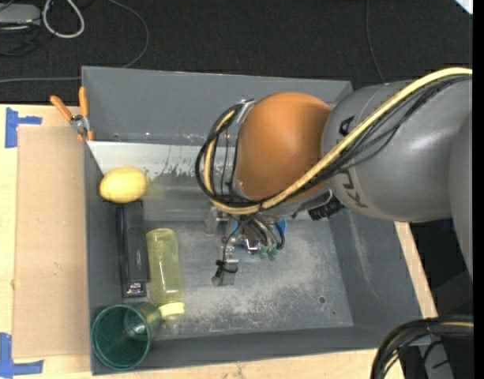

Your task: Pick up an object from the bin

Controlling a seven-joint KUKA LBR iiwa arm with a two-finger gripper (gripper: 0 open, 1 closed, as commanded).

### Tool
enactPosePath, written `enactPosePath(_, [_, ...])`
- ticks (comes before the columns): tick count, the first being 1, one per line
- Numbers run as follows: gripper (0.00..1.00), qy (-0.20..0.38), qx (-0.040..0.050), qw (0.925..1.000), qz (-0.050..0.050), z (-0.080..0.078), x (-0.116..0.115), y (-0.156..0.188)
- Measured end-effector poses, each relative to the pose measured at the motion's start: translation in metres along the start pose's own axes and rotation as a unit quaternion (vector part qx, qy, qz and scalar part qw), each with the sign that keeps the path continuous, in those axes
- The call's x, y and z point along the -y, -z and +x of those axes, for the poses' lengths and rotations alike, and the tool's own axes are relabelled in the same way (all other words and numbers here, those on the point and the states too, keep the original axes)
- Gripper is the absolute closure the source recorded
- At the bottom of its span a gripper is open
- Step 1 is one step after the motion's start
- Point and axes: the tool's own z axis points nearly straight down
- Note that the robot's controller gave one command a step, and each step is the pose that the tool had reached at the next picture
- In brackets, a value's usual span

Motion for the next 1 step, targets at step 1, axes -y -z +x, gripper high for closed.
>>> enactPosePath(1, [0.00, -0.003, 0.0038, 1.0000, -0.001, -0.0016, 0.0012, 0.0047])
